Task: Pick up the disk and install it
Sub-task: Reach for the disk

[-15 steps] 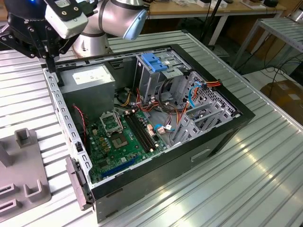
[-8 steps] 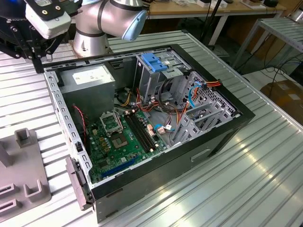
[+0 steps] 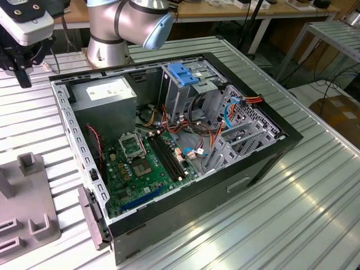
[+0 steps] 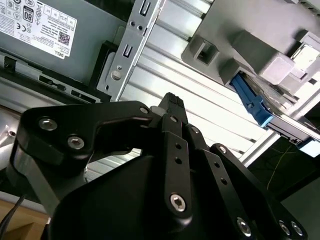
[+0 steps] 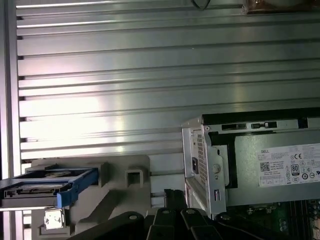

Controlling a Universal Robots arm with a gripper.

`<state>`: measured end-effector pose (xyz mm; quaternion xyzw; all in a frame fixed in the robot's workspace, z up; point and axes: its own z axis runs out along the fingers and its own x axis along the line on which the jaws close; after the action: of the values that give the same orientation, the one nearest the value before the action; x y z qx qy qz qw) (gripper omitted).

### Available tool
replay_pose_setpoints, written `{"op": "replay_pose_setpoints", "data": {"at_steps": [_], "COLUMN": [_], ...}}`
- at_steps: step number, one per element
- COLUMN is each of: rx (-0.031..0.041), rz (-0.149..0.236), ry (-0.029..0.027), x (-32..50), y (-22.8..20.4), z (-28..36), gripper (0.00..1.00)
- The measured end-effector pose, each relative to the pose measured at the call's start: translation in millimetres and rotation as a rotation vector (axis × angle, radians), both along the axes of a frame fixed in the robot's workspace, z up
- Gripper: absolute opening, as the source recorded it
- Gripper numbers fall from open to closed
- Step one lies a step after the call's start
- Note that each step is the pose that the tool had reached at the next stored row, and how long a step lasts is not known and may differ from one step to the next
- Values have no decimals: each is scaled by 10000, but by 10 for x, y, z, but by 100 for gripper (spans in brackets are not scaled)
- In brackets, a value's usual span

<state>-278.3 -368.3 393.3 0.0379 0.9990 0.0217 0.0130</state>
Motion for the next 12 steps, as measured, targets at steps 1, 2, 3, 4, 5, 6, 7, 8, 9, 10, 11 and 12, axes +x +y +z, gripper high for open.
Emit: {"op": "replay_pose_setpoints", "data": {"at_steps": [1,2,3,4,5,6,7,8,9,10,11,12], "rx": [0,0,1,1,1,1,0,1,1,1,1,1], "rz": [0,1,2,0,0,1,1,2,1,0,0,0], "ry": [0,-1,-1,-1,-2,-1,-1,-1,-1,-1,-1,-2], "x": [-26,-53,-100,-149,-193,-236,-264,-305,-330,-371,-401,-427], "y": [5,11,19,28,35,41,45,51,54,61,65,69], "z": [0,0,-1,-1,-1,0,0,0,0,-1,0,-1], "gripper": [10,10,10,10,10,10,10,10,10,10,10,10]}}
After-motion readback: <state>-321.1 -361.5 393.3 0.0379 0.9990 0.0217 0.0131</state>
